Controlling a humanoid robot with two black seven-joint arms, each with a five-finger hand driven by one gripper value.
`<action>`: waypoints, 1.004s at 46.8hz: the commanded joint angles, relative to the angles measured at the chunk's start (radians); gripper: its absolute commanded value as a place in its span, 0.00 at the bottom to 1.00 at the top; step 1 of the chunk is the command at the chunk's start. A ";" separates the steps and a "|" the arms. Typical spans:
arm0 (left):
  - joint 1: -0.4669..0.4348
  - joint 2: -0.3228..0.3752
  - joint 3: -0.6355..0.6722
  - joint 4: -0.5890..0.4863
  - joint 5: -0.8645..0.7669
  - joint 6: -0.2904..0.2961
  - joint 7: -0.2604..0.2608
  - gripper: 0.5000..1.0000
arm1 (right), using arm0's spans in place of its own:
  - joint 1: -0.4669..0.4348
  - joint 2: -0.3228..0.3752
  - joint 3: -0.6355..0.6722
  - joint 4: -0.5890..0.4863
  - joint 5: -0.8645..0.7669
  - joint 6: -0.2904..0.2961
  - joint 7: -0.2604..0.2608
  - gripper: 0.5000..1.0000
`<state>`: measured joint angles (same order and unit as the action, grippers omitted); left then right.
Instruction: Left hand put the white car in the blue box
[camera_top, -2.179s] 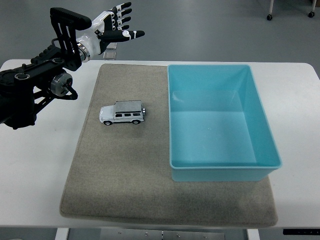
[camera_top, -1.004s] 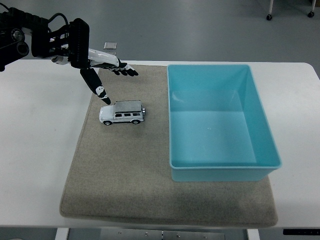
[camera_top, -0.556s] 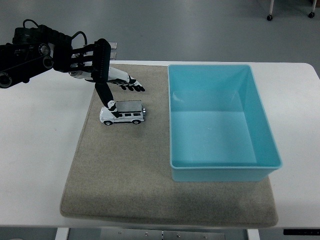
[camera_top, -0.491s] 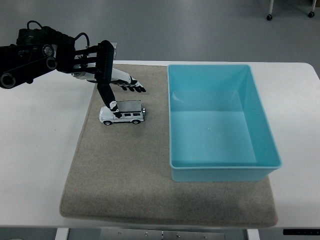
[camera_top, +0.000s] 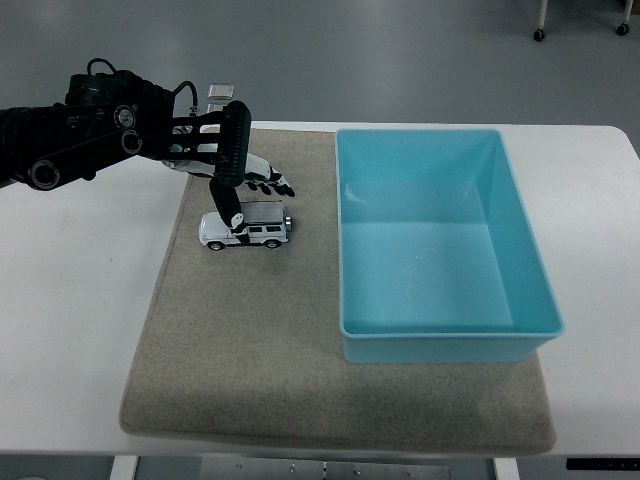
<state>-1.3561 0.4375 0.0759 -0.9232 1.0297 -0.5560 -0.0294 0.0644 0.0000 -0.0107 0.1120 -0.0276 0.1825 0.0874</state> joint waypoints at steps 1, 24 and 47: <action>0.000 -0.002 -0.001 -0.003 -0.002 0.024 0.014 0.91 | 0.000 0.000 0.000 0.000 0.000 0.000 0.000 0.87; 0.000 -0.017 0.001 -0.008 0.009 0.051 0.058 0.57 | 0.000 0.000 0.000 0.000 0.000 0.000 0.000 0.87; -0.001 -0.022 -0.022 -0.013 0.082 0.163 0.078 0.10 | 0.000 0.000 0.000 0.000 0.000 0.000 0.000 0.87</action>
<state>-1.3557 0.4157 0.0674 -0.9351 1.1131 -0.3971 0.0493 0.0644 0.0000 -0.0107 0.1120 -0.0276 0.1825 0.0874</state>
